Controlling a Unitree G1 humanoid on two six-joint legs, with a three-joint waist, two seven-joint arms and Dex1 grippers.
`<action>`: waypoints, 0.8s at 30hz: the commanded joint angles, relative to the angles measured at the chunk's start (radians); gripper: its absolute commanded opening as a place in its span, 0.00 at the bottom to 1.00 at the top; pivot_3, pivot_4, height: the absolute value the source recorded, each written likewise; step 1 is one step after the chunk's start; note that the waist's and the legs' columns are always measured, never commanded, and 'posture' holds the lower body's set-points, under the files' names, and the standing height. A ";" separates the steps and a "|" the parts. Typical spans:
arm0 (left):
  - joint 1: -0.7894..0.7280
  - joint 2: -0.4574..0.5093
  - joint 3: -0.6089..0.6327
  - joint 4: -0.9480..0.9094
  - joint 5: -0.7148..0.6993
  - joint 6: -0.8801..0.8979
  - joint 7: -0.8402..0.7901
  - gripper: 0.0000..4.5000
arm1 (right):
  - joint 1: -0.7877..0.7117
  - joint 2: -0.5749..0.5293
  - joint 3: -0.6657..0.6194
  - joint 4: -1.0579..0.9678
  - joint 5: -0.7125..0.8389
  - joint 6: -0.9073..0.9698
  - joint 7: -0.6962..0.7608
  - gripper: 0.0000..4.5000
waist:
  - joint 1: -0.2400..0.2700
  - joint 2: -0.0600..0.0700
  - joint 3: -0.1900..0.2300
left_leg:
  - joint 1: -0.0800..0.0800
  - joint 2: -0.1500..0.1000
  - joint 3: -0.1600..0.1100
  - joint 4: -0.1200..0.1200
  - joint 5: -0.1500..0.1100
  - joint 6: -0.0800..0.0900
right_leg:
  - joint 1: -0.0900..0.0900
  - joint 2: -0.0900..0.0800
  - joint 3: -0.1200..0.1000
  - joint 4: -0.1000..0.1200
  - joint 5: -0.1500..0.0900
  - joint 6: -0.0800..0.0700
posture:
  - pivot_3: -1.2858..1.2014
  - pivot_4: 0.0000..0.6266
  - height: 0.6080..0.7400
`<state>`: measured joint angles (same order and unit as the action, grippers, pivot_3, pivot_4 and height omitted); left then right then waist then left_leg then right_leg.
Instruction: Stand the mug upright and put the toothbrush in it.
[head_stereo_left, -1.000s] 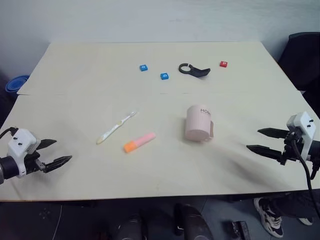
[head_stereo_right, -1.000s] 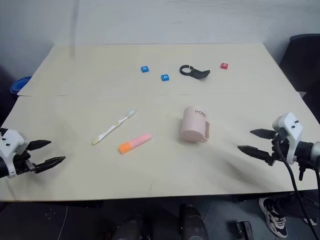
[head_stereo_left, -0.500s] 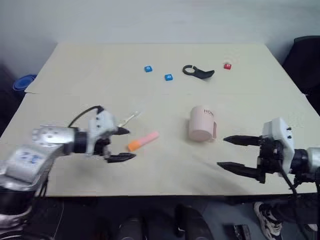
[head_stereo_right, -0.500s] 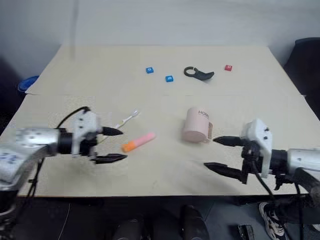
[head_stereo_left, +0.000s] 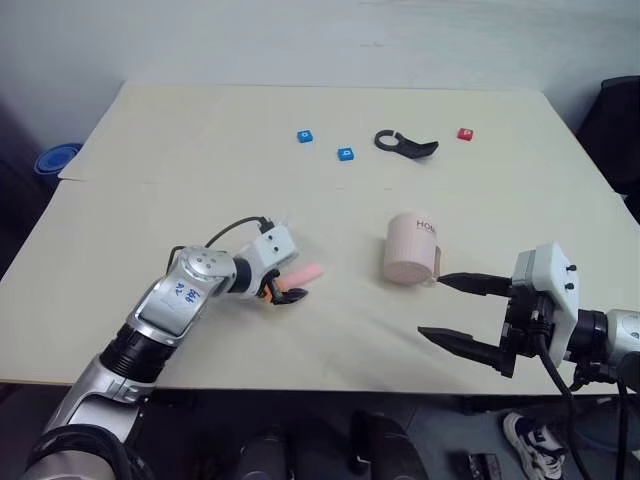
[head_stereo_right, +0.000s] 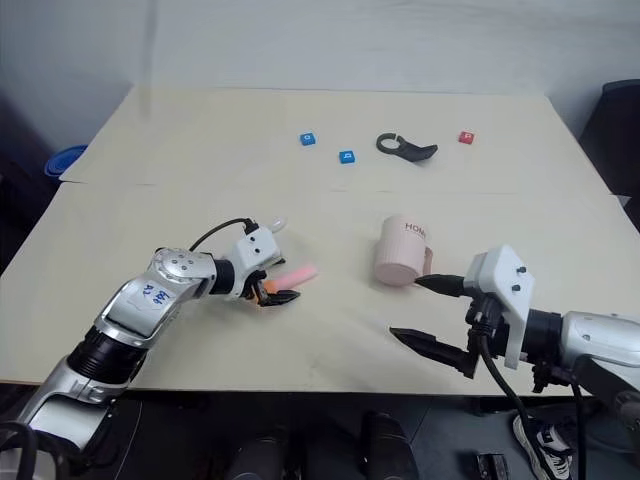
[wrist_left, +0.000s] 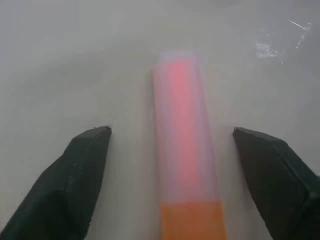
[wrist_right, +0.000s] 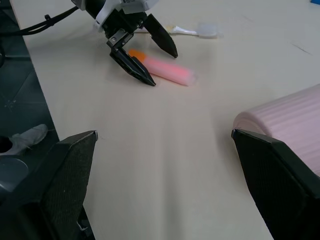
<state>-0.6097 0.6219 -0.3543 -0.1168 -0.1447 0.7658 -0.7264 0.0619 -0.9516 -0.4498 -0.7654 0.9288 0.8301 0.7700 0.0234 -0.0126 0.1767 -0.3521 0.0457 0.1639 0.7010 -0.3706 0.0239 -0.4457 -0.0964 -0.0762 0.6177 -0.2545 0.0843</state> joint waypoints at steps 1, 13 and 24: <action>0.021 0.014 -0.035 -0.032 0.044 -0.020 -0.021 0.68 | 0.010 0.003 -0.037 -0.017 -0.007 -0.031 -0.008 1.00 | 0.000 0.000 0.000 | 0.000 0.000 0.000 0.000 0.000 0.000 | 0.000 0.000 0.000 0.000 0.000 0.000 | 0.52 0.24 1.00; -0.044 0.054 0.474 0.026 -0.123 0.200 0.074 0.25 | -0.102 0.008 0.086 0.168 -0.136 -0.113 0.016 1.00 | -0.014 -0.003 0.001 | 0.000 0.001 -0.001 0.000 0.001 0.000 | 0.000 0.001 -0.001 0.002 0.000 0.000 | 0.52 0.24 1.00; 0.220 0.309 0.747 0.350 0.011 0.166 0.273 0.25 | -0.290 0.052 0.272 0.334 -0.232 -0.167 0.079 1.00 | -0.022 -0.006 0.001 | -0.001 0.002 0.000 -0.002 0.000 -0.001 | -0.001 0.000 -0.002 0.002 0.000 0.000 | 0.52 0.24 1.00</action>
<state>-0.3902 0.8963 0.3605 0.2553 -0.1493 0.9266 -0.4714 -0.2084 -0.9035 -0.1679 -0.4311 0.7055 0.6866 0.8338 0.0009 -0.0182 0.1776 -0.3536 0.0476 0.1632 0.6994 -0.3706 0.0228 -0.4469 -0.0969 -0.0797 0.6202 -0.2547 0.0840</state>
